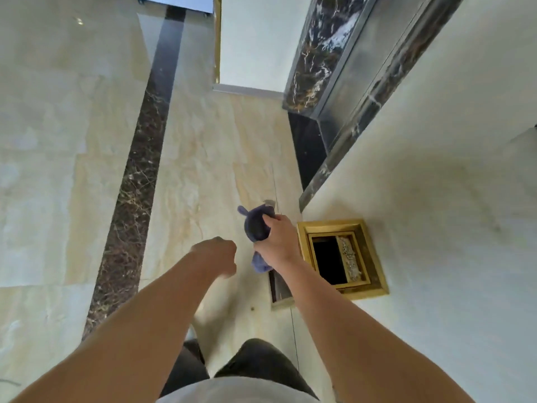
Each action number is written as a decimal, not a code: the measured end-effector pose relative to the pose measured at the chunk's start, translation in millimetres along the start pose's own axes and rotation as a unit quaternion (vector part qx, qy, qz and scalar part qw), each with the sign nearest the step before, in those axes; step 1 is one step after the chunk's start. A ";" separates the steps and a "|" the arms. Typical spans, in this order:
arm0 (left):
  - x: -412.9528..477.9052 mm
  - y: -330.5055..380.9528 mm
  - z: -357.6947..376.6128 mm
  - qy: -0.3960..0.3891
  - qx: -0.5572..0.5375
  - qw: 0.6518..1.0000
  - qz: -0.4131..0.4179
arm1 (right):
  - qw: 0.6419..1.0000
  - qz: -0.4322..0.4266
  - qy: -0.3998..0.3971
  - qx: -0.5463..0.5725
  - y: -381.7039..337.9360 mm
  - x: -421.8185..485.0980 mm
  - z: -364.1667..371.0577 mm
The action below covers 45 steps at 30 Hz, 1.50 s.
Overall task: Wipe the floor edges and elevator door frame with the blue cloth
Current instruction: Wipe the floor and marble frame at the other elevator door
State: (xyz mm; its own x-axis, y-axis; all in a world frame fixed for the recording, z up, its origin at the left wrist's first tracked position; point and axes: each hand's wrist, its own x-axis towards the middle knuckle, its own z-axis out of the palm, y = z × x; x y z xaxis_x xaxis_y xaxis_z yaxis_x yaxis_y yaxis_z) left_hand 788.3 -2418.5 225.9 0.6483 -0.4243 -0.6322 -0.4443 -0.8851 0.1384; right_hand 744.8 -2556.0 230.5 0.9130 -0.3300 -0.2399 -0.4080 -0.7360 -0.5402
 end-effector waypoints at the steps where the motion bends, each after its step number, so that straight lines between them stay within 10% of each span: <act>1: 23.4 -5.2 -26.5 0.007 0.009 1.000 0.008 | 1.000 0.014 0.010 -0.002 -8.3 23.1 -6.6; 29: 592.3 80.1 -352.9 -0.147 0.246 0.926 0.245 | 0.913 0.366 0.079 0.160 117.8 569.2 -128.0; 45: 954.7 49.2 -171.4 -0.241 0.176 0.935 0.192 | 0.893 0.434 -0.074 0.090 335.6 773.3 119.3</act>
State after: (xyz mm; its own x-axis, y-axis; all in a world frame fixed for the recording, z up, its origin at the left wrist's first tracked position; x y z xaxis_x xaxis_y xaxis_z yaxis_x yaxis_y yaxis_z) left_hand 1491.3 -2899.9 -240.2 0.0825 -0.4875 -0.8692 -0.8180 -0.5313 0.2204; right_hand 1314.1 -2987.8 -232.5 0.2491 -0.6387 -0.7280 -0.9674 -0.1290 -0.2178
